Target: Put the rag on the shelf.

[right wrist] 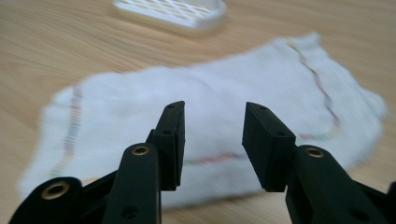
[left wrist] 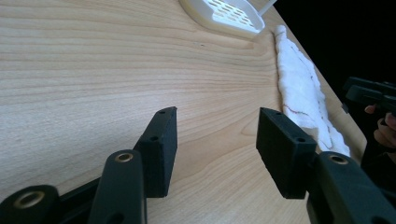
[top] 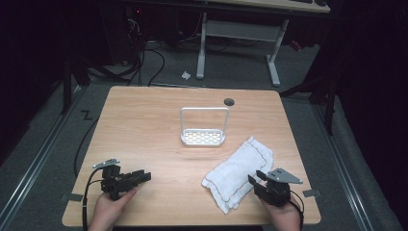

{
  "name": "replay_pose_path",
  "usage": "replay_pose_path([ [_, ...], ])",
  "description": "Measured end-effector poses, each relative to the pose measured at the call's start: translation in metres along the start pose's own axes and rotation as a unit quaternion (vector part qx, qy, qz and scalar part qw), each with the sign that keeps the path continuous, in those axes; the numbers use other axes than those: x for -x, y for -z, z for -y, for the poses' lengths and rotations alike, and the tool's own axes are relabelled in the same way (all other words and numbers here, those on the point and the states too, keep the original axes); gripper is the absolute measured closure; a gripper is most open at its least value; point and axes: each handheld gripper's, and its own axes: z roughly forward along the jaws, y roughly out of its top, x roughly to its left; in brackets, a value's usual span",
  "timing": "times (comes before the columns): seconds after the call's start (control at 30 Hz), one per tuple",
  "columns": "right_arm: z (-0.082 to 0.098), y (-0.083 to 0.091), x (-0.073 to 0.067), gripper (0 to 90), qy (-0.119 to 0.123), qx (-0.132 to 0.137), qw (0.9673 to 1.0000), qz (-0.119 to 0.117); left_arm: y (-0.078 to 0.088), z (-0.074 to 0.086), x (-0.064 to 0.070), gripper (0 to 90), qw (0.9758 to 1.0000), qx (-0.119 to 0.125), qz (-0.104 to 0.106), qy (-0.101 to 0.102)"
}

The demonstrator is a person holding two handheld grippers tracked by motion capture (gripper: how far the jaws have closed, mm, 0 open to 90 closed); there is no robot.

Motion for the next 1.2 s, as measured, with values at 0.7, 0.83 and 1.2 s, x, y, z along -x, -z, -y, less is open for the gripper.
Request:
replay_pose_path([
  [0.7, 0.007, 0.000, 0.012, 61.9, -0.027, -0.007, 0.9996, 0.002, -0.056, -0.008, 0.051, 50.2, 0.9945, -0.054, 0.016, -0.089],
  [0.83, 0.007, 0.003, 0.015, 62.9, -0.035, -0.001, 0.9994, 0.001, -0.107, -0.016, 0.085, 50.4, 0.9886, -0.071, 0.040, -0.127],
  [1.2, 0.010, 0.004, 0.018, 68.2, -0.037, -0.003, 0.9993, -0.001, -0.173, 0.000, 0.127, 79.6, 0.9679, -0.141, 0.005, -0.208],
])
